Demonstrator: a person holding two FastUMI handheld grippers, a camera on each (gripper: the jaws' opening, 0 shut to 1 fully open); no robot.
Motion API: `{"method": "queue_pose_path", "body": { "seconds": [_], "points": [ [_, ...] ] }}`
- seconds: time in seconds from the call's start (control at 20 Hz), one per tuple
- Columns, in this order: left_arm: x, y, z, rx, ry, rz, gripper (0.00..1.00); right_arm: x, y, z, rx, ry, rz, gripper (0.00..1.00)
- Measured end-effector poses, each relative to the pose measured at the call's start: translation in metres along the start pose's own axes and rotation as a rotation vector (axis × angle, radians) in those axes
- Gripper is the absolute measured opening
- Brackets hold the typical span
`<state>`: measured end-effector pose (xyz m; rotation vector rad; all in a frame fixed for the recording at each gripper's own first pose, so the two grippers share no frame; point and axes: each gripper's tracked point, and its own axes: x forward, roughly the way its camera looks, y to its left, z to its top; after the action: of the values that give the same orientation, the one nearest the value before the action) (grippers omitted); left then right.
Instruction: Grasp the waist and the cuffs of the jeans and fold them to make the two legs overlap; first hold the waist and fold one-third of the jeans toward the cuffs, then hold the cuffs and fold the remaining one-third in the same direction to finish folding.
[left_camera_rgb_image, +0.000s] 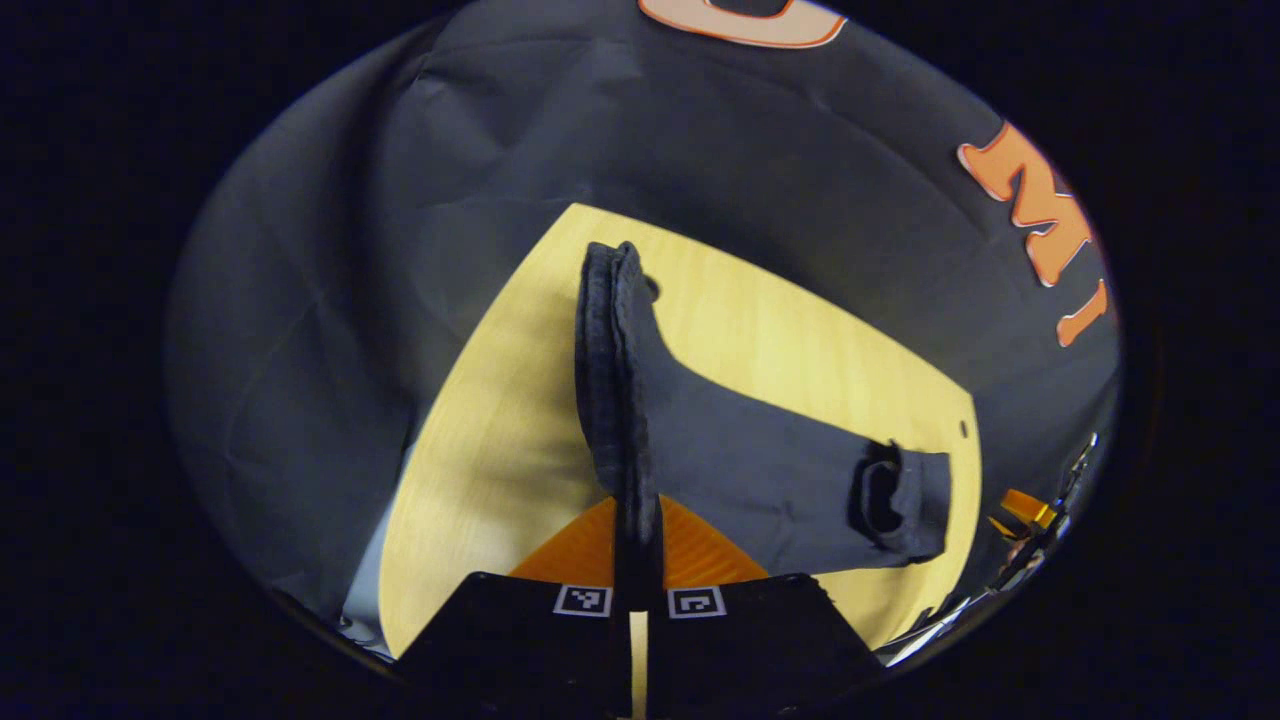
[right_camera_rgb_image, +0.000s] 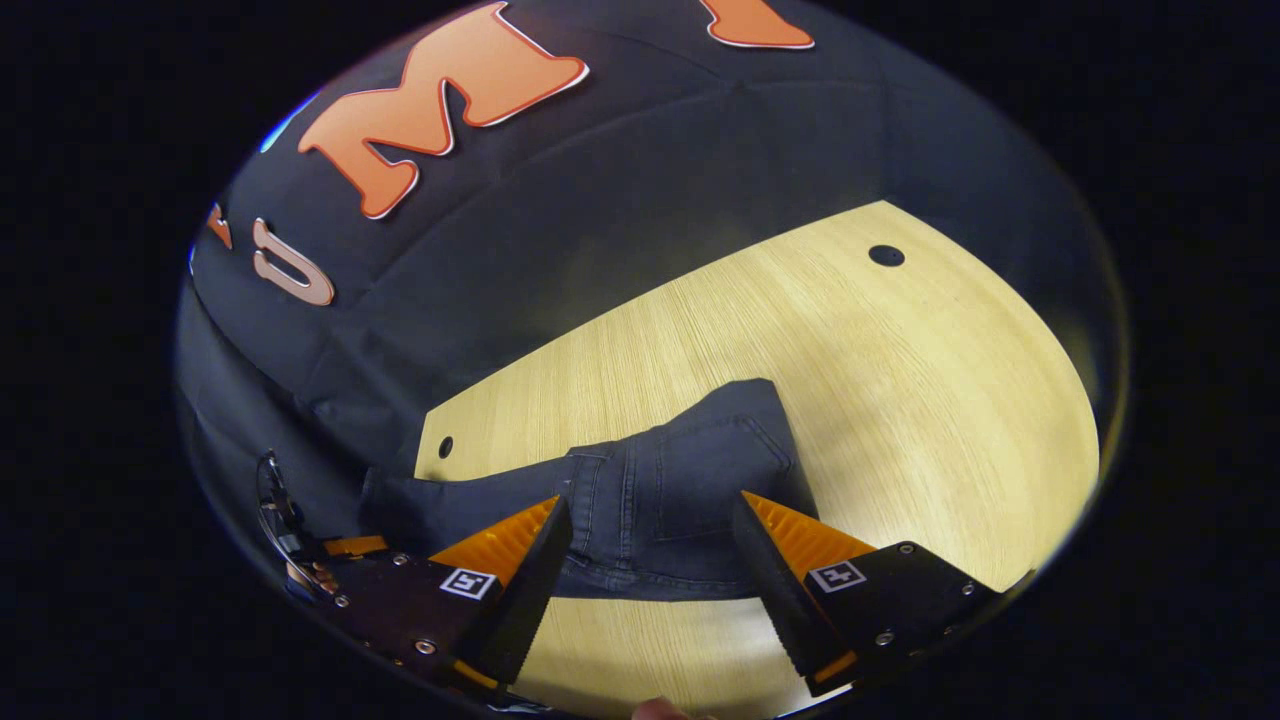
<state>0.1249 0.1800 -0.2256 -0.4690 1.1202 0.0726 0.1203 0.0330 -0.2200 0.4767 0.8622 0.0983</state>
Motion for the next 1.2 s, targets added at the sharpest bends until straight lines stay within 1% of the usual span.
{"method": "queue_pose_path", "body": {
  "seconds": [0.15, 0.4, 0.6, 0.75, 0.95, 1.1, 1.2],
  "points": [
    [-0.021, -0.034, 0.004, 0.035, -0.04, -0.043, 0.06, -0.003, -0.002, 0.014, -0.064, -0.063, -0.023, 0.98],
    [-0.049, -0.095, 0.011, 0.09, -0.087, -0.101, 0.06, -0.015, 0.003, 0.032, -0.135, -0.153, -0.005, 0.98],
    [-0.063, -0.162, 0.011, 0.157, -0.111, -0.17, 0.06, -0.023, 0.001, 0.041, -0.197, -0.213, -0.003, 0.98],
    [-0.071, -0.215, -0.002, 0.214, -0.115, -0.224, 0.06, -0.027, -0.005, 0.046, -0.227, -0.24, 0.002, 0.98],
    [-0.06, -0.277, -0.024, 0.273, -0.088, -0.281, 0.06, -0.032, -0.01, 0.055, -0.269, -0.28, 0.002, 0.98],
    [-0.048, -0.319, -0.041, 0.325, -0.069, -0.303, 0.06, -0.036, -0.018, 0.057, -0.302, -0.29, -0.005, 0.98],
    [-0.036, -0.345, -0.052, 0.365, -0.049, -0.314, 0.06, -0.042, -0.03, 0.056, -0.316, -0.293, -0.01, 0.98]
  ]
}}
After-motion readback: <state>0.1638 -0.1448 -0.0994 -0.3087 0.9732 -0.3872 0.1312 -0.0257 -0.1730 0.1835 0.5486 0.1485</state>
